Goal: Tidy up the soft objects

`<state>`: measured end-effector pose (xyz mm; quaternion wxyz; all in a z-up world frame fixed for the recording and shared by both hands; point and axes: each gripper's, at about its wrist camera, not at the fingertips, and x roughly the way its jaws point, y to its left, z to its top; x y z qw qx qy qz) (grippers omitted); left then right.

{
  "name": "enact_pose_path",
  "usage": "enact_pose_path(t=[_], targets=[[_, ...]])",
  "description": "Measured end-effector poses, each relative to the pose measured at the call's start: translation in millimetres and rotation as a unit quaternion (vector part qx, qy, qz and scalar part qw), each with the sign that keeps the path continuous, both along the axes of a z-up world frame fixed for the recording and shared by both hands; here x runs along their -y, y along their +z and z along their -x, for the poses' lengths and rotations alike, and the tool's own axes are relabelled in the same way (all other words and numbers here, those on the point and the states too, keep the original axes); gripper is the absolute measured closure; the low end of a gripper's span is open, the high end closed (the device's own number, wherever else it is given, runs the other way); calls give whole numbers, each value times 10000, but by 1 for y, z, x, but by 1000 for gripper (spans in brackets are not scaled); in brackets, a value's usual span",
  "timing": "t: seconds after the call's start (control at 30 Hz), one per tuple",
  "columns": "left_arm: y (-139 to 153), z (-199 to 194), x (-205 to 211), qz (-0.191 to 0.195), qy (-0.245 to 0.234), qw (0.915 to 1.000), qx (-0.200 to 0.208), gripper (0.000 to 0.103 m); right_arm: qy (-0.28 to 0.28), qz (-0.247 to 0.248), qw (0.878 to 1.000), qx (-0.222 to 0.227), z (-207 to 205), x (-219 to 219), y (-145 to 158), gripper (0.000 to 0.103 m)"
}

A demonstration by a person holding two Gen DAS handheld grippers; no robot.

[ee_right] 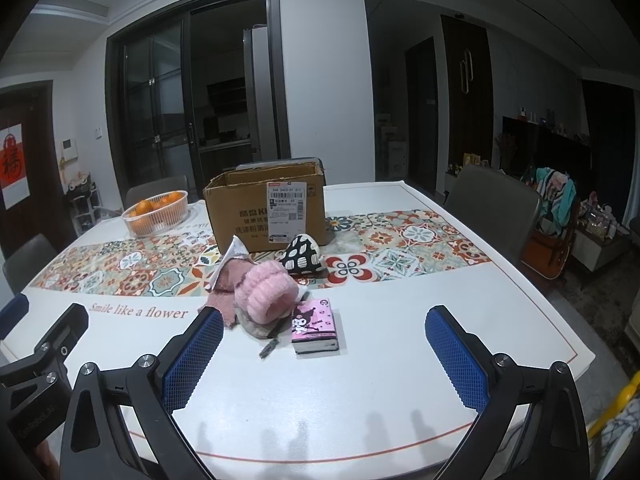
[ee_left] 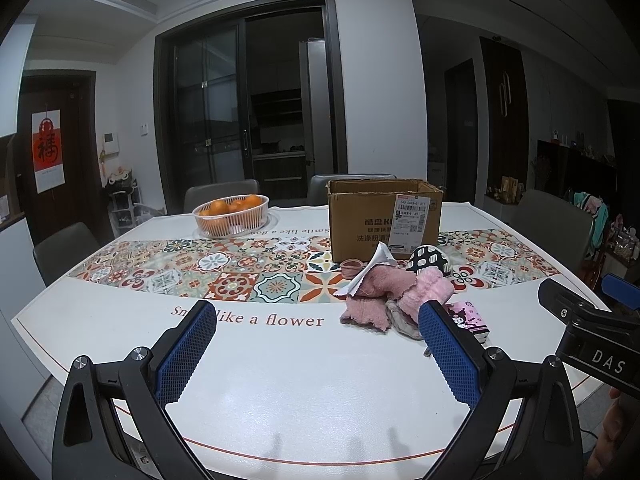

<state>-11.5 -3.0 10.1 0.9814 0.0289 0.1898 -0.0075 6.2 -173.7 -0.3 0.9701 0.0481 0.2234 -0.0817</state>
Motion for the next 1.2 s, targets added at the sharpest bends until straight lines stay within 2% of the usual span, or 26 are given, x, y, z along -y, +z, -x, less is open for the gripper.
enact_pose_path(t=[0.7,1.1,1.2], targets=[[-5,-3,-1,-8,-44,10000,-74,0,21,-12,10000,-49,-2,-2,-4,0],[-23,-39,1,13,-232,9992,-319,0,-15,73,9996,-275,-28,0,-22,0],[-28,-53,1,32,-275,9989,-390,4,-2,58,9993,-367,-39,0,-28,0]])
